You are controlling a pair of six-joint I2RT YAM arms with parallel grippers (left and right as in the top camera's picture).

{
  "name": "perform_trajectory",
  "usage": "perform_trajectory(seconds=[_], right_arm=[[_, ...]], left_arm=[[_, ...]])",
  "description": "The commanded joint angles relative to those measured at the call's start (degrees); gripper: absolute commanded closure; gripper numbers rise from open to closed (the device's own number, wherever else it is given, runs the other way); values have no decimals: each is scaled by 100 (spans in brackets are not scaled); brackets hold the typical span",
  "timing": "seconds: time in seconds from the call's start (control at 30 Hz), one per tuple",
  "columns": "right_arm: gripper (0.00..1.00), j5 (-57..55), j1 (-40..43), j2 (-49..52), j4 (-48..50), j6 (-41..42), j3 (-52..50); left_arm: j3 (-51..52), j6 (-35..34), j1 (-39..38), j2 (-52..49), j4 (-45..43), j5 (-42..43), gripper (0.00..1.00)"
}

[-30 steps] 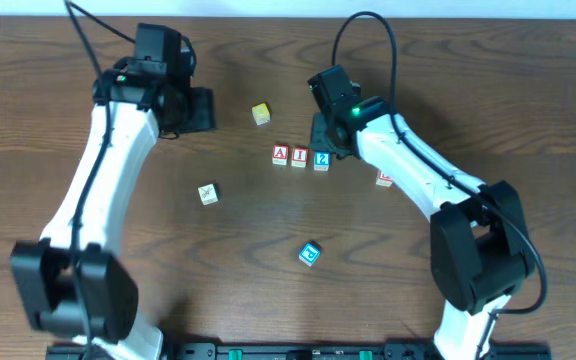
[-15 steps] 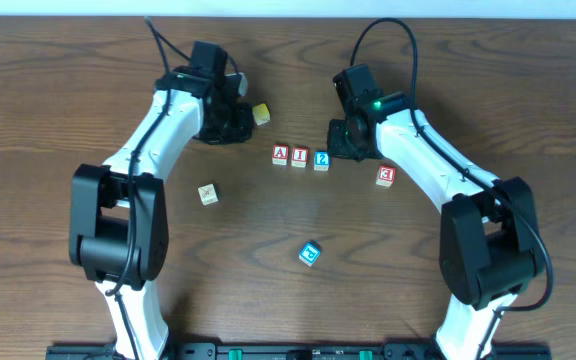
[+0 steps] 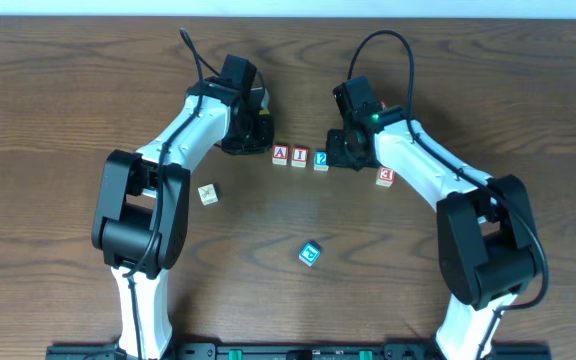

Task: Spell out Ai2
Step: 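Move both grippers down to the ends of the A-I-2 row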

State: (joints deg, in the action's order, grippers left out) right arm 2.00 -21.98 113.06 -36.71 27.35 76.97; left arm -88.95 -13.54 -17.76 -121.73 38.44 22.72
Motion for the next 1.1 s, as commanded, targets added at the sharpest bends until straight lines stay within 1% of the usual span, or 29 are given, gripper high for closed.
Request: perform_trajectory(seconds=[0.0, 0.47, 0.83, 1.07], right_arm=[[99, 109, -24, 55, 131, -85, -101], [99, 256, -133, 247, 315, -85, -138], [99, 258, -170, 247, 330, -87, -138], [98, 256, -197, 247, 334, -87, -138]], left_arm=[[-35, -111, -28, -68, -15, -229, 94], [-35, -153, -251, -79, -81, -581, 94], [-17, -184, -254, -79, -42, -820, 94], [52, -166, -254, -79, 33, -831, 94]])
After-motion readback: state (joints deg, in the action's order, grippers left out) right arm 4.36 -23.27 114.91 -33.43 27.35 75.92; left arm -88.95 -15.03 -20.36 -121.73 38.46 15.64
